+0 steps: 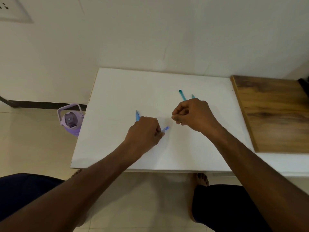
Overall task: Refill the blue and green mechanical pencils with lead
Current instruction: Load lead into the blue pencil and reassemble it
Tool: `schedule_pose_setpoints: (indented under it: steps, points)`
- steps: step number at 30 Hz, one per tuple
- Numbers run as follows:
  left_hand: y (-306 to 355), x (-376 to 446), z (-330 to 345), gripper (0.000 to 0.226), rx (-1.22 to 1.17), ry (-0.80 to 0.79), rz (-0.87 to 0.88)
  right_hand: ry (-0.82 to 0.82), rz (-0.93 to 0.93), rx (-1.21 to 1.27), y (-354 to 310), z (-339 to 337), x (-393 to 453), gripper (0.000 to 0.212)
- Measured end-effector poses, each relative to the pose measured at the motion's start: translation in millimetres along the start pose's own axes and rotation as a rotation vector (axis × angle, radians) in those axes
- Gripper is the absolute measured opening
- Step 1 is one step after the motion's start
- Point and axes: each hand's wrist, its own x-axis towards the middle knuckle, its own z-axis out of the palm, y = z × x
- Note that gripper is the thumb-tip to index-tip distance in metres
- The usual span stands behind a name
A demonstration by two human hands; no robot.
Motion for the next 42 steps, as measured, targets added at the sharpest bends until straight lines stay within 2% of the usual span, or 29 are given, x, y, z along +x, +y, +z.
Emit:
schedule_pose_setpoints:
  steps: [2, 10, 16, 20, 27, 32, 42]
  points:
    - [-4.7, -1.9, -1.7, 0.022, -0.046, 0.005, 0.005, 0.007, 0.009, 0.044, -1.1, -0.8, 0.3, 0.007]
    - [-12.1, 2.0, -9.6, 0.019, -0.309, 0.059, 0.022, 0.008, -0.018, 0.218, -5.4, 3.7, 4.2, 0.015]
    - [-11.3, 2.2, -22.4, 0.016, -0.439, 0.138, 0.052, 0.014, -0.064, 0.308, -11.3, 4.3, 3.6, 0.006]
    - [-14.3, 3.9, -28.2, 0.014, -0.433, 0.179, 0.056, -0.047, -0.044, 0.413, -18.6, 6.4, 2.8, 0.006]
    - [-19.2, -0.3, -38.8, 0.013, -0.42, 0.222, 0.057, -0.125, -0.042, 0.354, -23.6, -0.8, -0.2, 0.01]
    - [-19.2, -5.3, -45.8, 0.011, -0.392, 0.208, 0.074, -0.039, -0.088, 0.421, -30.2, 2.2, -3.3, 0.009]
    - [-25.8, -19.7, -56.5, 0.015, -0.391, 0.247, 0.124, -0.13, -0.116, 0.483, -48.7, 6.0, -14.9, 0.014]
